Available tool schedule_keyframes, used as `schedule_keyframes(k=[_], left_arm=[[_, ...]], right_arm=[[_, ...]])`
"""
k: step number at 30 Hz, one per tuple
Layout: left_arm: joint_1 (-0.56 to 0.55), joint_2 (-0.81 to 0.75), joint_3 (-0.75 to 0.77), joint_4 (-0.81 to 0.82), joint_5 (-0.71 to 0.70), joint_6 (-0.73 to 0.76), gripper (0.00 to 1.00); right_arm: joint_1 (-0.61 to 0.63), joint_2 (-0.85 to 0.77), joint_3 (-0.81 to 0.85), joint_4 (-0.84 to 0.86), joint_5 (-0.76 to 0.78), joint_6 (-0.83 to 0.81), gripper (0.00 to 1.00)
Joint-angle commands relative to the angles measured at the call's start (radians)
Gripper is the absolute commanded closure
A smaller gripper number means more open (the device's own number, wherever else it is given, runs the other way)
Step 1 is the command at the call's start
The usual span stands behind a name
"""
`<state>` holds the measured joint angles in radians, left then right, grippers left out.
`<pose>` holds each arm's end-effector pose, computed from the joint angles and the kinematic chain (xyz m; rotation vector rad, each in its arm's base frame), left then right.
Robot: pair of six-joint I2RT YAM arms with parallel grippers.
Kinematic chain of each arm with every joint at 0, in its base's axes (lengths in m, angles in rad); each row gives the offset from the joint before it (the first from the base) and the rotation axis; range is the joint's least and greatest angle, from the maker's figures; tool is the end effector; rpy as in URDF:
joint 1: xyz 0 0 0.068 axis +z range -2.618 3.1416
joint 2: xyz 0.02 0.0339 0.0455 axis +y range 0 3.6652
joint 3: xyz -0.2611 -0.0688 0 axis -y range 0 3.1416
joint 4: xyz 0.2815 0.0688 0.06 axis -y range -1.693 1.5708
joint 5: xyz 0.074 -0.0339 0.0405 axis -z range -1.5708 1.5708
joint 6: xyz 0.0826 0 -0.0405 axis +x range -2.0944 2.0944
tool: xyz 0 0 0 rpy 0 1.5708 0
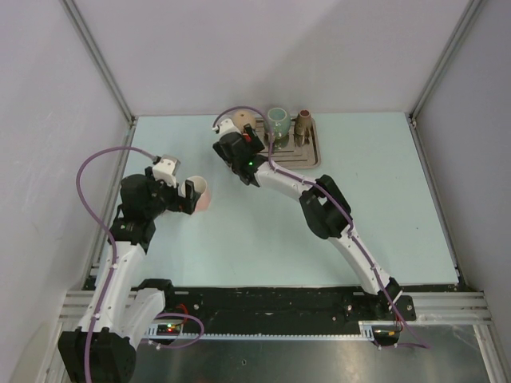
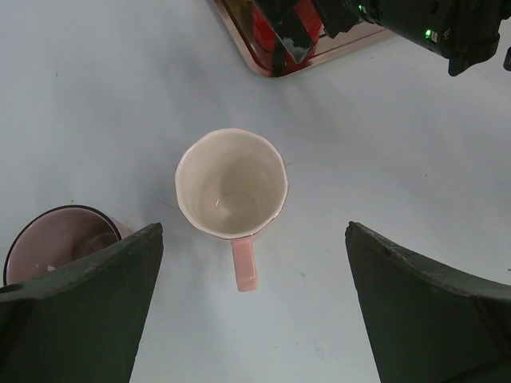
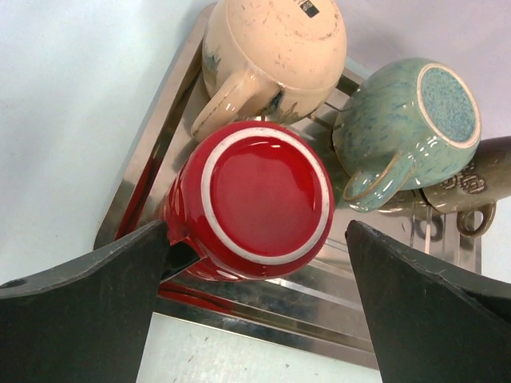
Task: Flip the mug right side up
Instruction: Turn over the cup on the tray.
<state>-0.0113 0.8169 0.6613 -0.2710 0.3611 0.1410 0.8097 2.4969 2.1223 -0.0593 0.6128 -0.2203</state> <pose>0.2660 -0.0322 0.2569 0.3798 1.9418 -0.2759 0.4766 0.4314 0.1637 -0.5985 1.8329 -0.2215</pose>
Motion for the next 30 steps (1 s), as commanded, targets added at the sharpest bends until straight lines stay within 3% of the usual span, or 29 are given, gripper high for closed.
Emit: schedule_keyframes(k=[1,18,25,30], left_arm=[[0.008,-0.019,-0.007,0.03,0.012,0.017,0.0],[0.008,-0.02,-0.01,0.033,0.025,0.016,0.0],[0.008,-0.021,-0.013,0.033,0.026,0.017,0.0],[0.008,-0.02,-0.015,0.032,0.027,0.017,0.0]], right_arm=[[-0.001,-0.056,-0.041,-0.081,0.021,0.036,0.01],[-0.064,-0.213,-0.189,-0.209,-0.144,0.206,0.02],[-0.117,-0.257,-0.211,-0.213,-0.323,0.254,0.31],[-0.151,-0.254,-0.191,-0.227,-0.44,0.268,0.38]])
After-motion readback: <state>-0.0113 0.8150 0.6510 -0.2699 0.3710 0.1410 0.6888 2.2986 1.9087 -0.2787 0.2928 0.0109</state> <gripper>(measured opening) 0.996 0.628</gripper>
